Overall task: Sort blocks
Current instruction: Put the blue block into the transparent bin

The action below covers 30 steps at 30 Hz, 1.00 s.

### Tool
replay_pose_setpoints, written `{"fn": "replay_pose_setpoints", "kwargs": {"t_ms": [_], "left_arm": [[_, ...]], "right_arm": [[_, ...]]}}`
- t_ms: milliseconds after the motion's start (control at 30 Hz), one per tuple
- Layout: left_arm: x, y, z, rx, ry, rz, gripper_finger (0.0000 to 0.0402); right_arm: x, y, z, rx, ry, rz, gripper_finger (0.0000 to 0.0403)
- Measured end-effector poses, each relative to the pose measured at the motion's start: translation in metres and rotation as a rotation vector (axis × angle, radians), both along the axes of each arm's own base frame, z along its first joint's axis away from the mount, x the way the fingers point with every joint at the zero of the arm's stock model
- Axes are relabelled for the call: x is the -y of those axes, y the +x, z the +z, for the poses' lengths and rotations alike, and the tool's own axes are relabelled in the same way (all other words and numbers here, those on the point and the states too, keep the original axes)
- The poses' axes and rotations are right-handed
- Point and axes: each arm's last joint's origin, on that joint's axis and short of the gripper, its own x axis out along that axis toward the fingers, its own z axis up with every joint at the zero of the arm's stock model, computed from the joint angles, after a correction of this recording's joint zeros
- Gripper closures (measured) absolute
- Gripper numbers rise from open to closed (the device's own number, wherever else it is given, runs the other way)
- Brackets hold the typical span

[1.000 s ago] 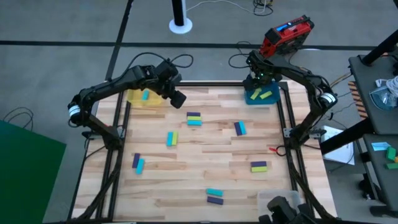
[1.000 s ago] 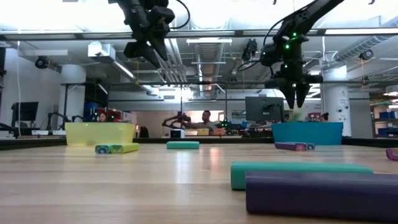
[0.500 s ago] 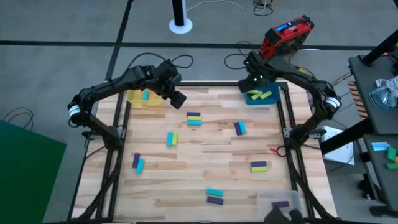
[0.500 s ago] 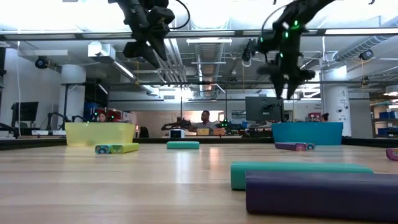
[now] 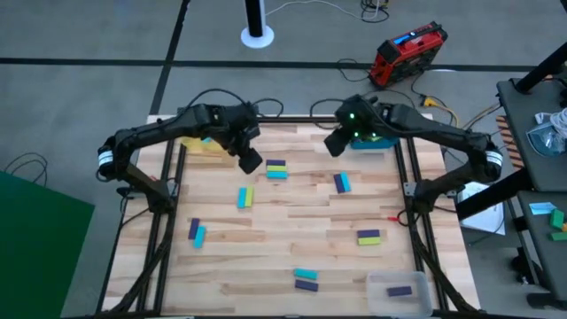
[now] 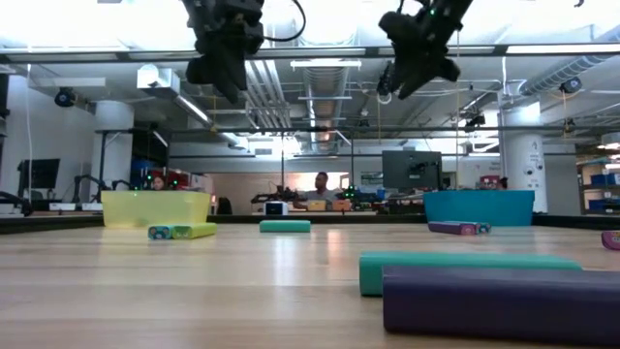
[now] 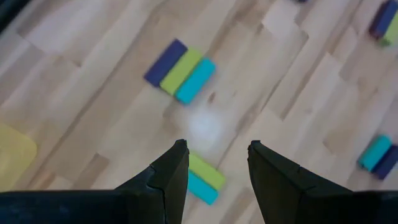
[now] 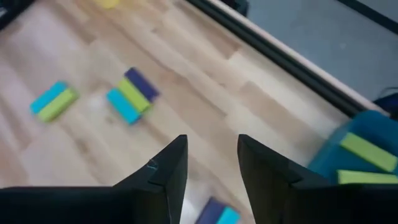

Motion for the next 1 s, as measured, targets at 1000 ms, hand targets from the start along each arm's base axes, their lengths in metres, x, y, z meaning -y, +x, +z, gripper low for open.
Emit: {"fn": "replay_pose_setpoints", "kwargs": {"t_ms": [1000], "left_arm": [[0.096, -0.103, -0.085, -0.429, -0.381, 0.653, 0.0276]], "right_arm": [[-0.018, 0.023, -0.024, -0.028, -0.003, 0.069, 0.0317]]}}
